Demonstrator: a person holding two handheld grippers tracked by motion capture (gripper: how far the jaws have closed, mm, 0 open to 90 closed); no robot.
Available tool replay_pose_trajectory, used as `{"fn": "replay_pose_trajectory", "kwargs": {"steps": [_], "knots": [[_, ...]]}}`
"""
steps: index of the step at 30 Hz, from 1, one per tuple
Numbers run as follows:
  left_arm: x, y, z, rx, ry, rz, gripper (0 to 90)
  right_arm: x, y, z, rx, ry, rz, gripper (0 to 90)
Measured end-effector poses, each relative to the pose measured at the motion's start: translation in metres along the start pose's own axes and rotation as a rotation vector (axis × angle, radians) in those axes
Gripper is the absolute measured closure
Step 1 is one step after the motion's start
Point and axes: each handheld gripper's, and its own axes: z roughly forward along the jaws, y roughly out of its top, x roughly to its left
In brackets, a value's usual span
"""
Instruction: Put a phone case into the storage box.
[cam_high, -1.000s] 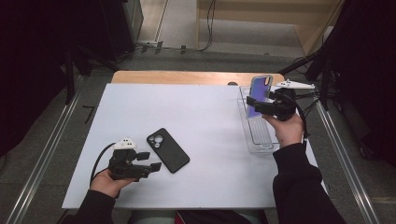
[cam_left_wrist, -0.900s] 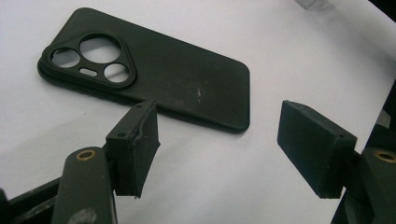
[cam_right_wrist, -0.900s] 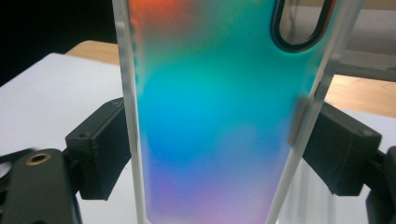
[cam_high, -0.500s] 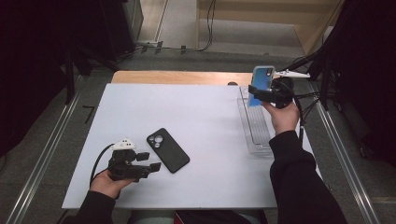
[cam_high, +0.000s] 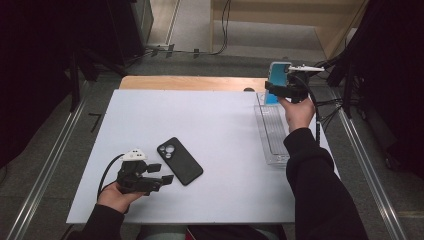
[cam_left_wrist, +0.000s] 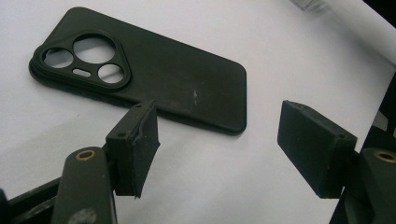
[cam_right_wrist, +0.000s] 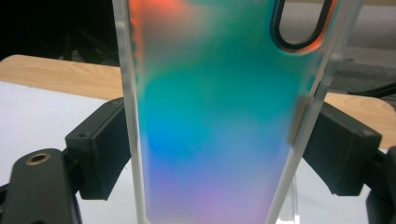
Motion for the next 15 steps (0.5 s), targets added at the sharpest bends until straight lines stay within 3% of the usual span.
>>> {"fn": "replay_pose_trajectory", "kwargs": {"steps": [7, 11, 15], "knots": [[0.001, 0.0, 0.0, 0.001, -0.001, -0.001, 29.2, -0.005, -0.005, 0.021, -0.027, -0.023, -0.002, 14.2], [0.0, 0.0, -0.001, 0.0, 0.0, 0.001, 29.2, -0.005, -0.011, 0.035, -0.004, -0.052, 0.025, 14.1], [0.001, 0.0, -0.001, -0.001, -0.001, -0.001, 29.2, -0.004, -0.017, 0.047, 0.014, -0.087, 0.01, 14.0]]}}
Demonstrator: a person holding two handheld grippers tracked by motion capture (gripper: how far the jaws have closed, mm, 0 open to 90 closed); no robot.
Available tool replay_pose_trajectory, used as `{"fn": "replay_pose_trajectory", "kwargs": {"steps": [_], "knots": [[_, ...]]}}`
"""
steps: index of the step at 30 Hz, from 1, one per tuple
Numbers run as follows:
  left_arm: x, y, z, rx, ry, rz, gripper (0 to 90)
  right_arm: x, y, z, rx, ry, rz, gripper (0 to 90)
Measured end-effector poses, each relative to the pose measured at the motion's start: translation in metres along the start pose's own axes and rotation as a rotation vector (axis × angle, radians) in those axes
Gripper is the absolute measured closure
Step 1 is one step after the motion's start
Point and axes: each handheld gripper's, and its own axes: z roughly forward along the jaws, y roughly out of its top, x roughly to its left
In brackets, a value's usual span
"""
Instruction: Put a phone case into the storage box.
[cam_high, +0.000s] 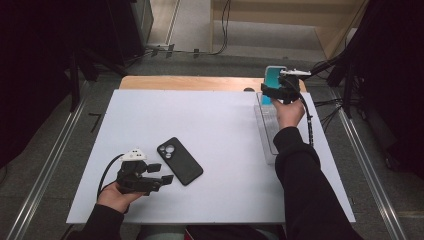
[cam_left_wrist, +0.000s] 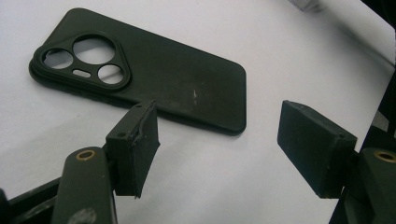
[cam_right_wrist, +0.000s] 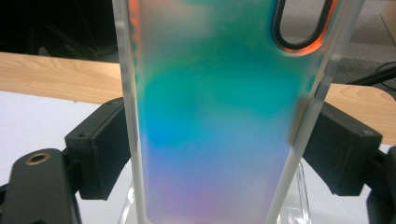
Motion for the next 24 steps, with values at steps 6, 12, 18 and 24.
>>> {"fn": "replay_pose_trajectory", "kwargs": {"steps": [6, 12, 18, 24], "knots": [[-0.001, 0.0, 0.0, 0.001, -0.002, 0.005, 29.2, -0.002, -0.006, 0.012, 0.015, -0.009, -0.001, 13.9], [0.0, 0.0, 0.0, -0.002, -0.002, 0.0, 29.3, -0.001, -0.01, 0.018, 0.048, -0.015, 0.007, 13.8], [-0.001, 0.0, 0.0, 0.0, -0.005, 0.005, 29.3, 0.002, -0.011, 0.02, 0.051, -0.036, -0.04, 13.6], [-0.001, 0.0, 0.0, -0.002, -0.003, 0.002, 29.3, 0.001, -0.01, 0.019, 0.047, -0.016, -0.033, 10.7]]}}
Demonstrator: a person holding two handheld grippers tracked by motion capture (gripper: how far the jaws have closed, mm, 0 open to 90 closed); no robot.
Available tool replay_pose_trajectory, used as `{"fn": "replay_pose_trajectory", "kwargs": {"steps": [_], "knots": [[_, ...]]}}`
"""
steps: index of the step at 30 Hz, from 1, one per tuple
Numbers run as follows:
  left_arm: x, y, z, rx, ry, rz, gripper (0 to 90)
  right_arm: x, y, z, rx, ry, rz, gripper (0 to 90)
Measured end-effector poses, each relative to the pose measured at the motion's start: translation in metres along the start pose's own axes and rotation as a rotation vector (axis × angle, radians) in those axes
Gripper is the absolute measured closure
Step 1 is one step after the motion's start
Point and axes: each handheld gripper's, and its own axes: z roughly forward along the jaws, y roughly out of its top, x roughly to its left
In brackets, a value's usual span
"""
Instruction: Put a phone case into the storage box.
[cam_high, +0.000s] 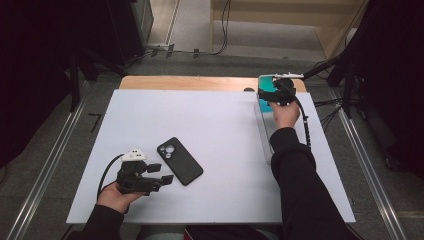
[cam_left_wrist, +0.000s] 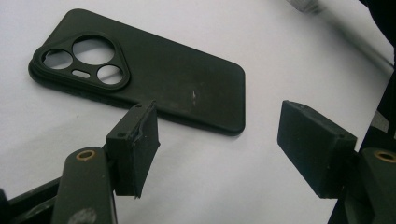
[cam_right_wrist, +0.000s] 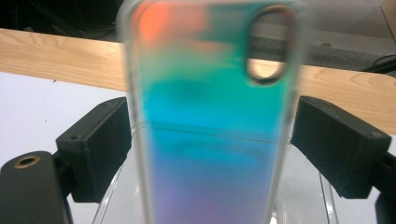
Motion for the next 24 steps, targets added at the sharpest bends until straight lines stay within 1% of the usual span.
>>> {"fn": "replay_pose_trajectory", "kwargs": {"steps": [8, 9, 10, 11, 12, 17, 19, 21, 22, 23, 24], "knots": [[0.0, 0.0, 0.0, 0.0, 0.002, -0.003, 29.3, 0.0, 0.001, -0.004, 0.003, 0.011, -0.018, 8.0], [0.001, 0.0, 0.0, 0.001, 0.003, -0.003, 29.3, 0.0, 0.002, -0.005, -0.001, 0.011, -0.022, 5.3], [0.001, 0.0, 0.0, 0.0, 0.002, -0.006, 29.3, 0.001, 0.003, -0.006, -0.001, 0.011, -0.019, 0.1], [0.001, 0.0, 0.0, 0.0, 0.002, -0.008, 29.2, 0.001, 0.004, -0.008, -0.006, 0.006, -0.019, 0.0], [0.001, 0.0, 0.0, 0.001, 0.002, -0.01, 29.3, 0.001, 0.004, -0.009, -0.008, 0.01, -0.019, 0.0], [0.003, 0.001, 0.0, 0.002, 0.0, -0.021, 29.2, 0.004, 0.01, -0.026, -0.012, 0.041, -0.019, 0.0], [0.003, 0.001, 0.0, 0.004, -0.002, -0.026, 29.2, 0.005, 0.012, -0.032, 0.009, 0.054, -0.006, 0.0], [0.004, 0.002, -0.001, 0.011, -0.004, -0.034, 29.2, 0.008, 0.012, -0.039, 0.036, 0.081, 0.003, 0.0], [0.004, 0.002, 0.0, 0.011, -0.005, -0.039, 29.2, 0.009, 0.013, -0.043, 0.041, 0.093, 0.002, 0.0], [0.005, 0.003, -0.001, 0.014, -0.007, -0.045, 29.2, 0.012, 0.013, -0.048, 0.043, 0.114, -0.01, 0.0], [0.005, 0.003, -0.001, 0.013, -0.007, -0.05, 29.2, 0.014, 0.013, -0.052, 0.046, 0.117, -0.013, 0.0]]}}
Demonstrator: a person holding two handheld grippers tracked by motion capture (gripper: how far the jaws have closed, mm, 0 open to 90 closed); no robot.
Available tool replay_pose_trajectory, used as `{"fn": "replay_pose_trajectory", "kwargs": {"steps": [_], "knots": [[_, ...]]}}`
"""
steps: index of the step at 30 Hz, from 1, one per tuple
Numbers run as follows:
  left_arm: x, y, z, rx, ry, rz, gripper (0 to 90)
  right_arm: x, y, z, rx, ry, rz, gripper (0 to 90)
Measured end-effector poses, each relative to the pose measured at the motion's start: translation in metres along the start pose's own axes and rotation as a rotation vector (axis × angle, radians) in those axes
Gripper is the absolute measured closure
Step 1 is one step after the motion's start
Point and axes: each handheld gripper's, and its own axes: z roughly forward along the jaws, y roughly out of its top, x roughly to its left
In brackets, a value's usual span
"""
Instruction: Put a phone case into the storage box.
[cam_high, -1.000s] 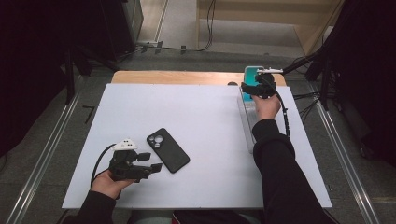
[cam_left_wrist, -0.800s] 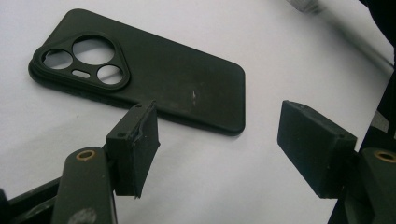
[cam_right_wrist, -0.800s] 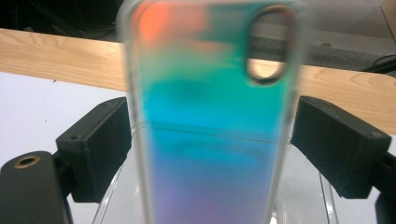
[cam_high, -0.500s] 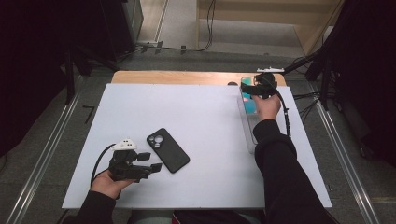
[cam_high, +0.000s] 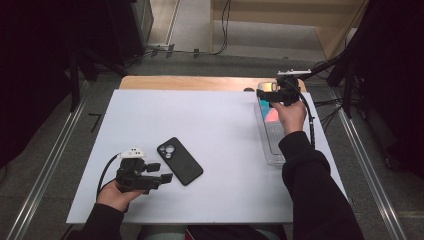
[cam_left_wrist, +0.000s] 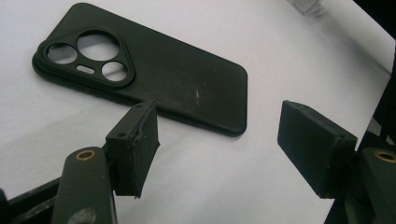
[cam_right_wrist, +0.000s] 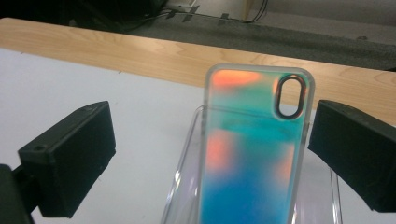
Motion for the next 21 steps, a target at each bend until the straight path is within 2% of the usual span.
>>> {"fn": "replay_pose_trajectory", "kwargs": {"steps": [9, 16, 21], "knots": [[0.003, 0.004, 0.0, 0.009, 0.001, -0.007, 27.0, 0.021, -0.008, -0.03, 0.026, 0.113, -0.056, 0.0], [0.006, 0.007, 0.001, 0.024, 0.01, -0.011, 27.0, 0.032, -0.02, -0.047, 0.027, 0.205, -0.07, 0.0], [0.007, 0.01, 0.001, 0.023, 0.007, -0.002, 27.0, 0.037, -0.03, -0.057, 0.027, 0.241, -0.086, 0.0]]}}
